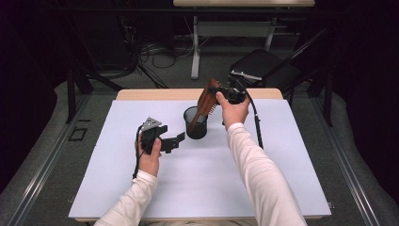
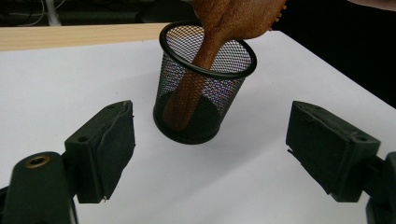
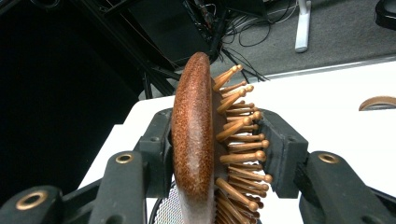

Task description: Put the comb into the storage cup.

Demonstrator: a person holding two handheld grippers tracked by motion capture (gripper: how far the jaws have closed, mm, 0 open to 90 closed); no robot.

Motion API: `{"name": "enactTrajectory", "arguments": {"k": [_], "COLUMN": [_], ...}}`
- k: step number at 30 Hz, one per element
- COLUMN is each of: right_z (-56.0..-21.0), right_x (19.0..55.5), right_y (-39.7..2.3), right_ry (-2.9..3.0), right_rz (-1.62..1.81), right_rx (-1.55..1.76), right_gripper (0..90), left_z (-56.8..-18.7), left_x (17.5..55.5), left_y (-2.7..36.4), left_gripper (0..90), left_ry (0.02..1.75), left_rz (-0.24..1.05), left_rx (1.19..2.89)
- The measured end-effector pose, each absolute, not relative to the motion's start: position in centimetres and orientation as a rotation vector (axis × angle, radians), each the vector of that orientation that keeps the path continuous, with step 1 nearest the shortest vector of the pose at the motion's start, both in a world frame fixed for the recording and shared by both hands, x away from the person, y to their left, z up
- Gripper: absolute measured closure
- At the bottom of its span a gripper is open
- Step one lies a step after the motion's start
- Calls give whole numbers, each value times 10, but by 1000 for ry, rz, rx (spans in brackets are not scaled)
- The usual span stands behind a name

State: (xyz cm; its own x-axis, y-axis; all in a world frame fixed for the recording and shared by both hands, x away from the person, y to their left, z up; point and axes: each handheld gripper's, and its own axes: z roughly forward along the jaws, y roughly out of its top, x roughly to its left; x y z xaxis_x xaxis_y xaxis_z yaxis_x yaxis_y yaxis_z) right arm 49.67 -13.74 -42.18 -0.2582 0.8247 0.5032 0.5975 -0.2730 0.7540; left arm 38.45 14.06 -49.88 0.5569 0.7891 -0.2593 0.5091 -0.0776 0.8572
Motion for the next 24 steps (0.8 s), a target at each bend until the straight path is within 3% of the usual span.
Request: {"name": "enactTrajectory", "arguments": {"k": [24], "right_z": [-428], "right_x": [499], "right_y": [-148], "right_ry": [1741], "right_rz": [1586], "right_rx": [1789], "right_gripper": [501], "left_z": [-499], "left_x": [385], "left_y": [140], "left_gripper": [157], "left_ry": [1083], "left_rz": [329], "left_rx": [1740]}}
